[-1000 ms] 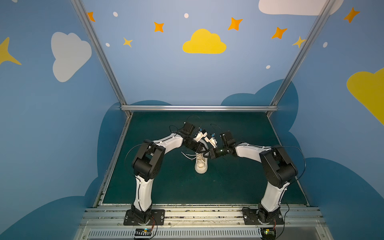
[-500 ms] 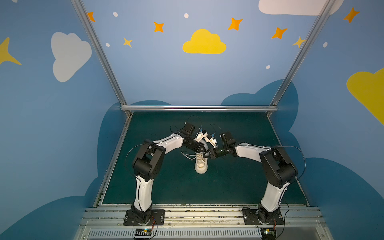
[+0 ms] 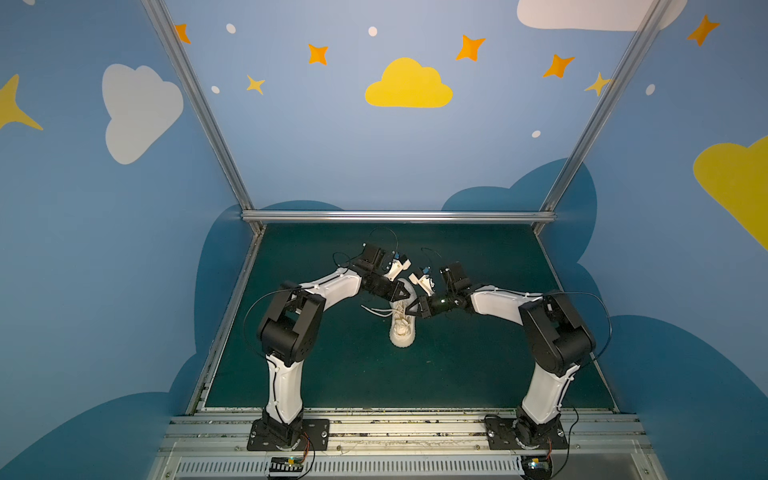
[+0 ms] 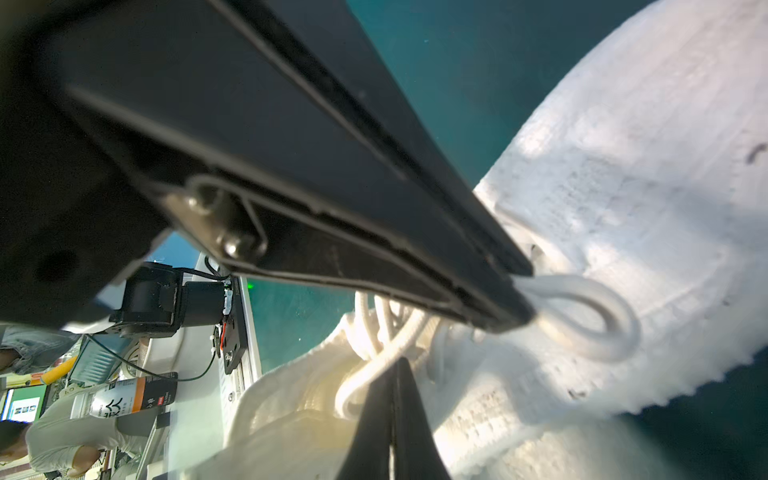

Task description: Tie the shoes

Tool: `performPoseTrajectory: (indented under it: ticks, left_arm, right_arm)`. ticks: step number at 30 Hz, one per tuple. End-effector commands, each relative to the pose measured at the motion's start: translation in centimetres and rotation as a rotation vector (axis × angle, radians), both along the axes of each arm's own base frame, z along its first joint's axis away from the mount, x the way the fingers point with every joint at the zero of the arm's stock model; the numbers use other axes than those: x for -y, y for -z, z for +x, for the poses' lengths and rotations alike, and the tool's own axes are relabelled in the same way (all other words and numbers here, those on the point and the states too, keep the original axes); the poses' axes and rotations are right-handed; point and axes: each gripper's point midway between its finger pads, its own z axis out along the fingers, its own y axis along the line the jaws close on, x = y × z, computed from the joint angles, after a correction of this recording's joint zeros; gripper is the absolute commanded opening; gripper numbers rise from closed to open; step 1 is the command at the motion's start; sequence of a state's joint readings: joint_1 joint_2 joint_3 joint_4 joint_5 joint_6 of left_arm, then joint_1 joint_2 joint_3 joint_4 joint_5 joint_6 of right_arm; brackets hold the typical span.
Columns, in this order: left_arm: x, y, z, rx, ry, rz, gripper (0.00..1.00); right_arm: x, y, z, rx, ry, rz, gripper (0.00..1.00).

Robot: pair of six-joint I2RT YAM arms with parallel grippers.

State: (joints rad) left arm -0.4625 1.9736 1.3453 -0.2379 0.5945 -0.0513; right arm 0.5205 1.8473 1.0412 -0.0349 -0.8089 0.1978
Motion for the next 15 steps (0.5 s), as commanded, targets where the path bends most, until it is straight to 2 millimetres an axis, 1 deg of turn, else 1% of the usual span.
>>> performPoseTrajectory:
  ticks: [1,6,15]
  left_arm:
    - [0.1,-2.1,0.2,0.029,-0.004,-0.048,0.03]
    - [0.0,-2.2,0.1,0.026,-0.002,-0.052,0.03]
    - [0.0,-2.2,-0.1,0.023,-0.001,-0.056,0.03]
  right_arm:
    - [0.4,0.3,-0.6,-0.014,0.0,-0.011,0.0]
    - [0.6,-0.6,-0.3,-0.006,0.015,0.019,0.0]
    - [1.4,-1.5,0.1,-0.005,0.039,0.046,0.0]
